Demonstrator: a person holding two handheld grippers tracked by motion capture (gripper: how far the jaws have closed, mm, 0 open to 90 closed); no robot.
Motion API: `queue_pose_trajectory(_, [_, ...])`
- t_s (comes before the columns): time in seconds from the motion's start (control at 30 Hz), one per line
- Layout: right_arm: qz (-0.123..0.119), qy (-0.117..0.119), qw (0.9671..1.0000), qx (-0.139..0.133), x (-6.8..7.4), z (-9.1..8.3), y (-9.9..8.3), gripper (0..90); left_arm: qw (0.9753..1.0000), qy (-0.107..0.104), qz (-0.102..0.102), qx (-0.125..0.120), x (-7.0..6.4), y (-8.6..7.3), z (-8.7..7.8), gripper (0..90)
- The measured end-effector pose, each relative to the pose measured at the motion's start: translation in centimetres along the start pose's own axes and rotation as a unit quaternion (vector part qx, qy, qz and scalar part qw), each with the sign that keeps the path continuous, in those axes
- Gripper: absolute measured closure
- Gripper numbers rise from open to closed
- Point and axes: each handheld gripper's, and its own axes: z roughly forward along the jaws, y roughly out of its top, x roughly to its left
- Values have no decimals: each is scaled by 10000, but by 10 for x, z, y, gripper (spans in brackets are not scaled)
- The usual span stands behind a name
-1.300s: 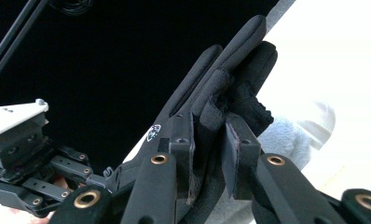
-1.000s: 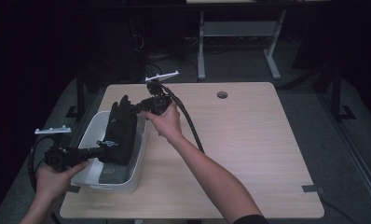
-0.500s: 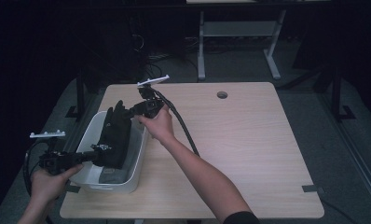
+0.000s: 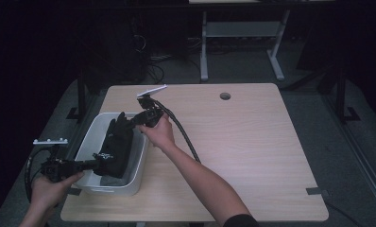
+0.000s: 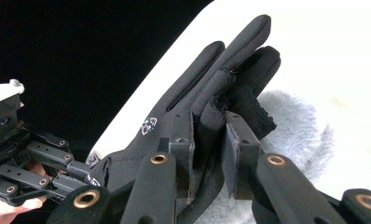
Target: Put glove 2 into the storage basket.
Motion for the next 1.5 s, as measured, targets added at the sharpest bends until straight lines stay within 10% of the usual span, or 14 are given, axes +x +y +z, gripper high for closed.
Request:
queue_pose_trajectory(0.6, [127,-125,9993,319,-12,16,-10,702,9996,-36,-173,213,11,-9,4,724])
queue_pose_trajectory(1.5, [214,114,9996,-171,-18,-33,-5,586,9997,-5,100,-201,-14,23,-11,545])
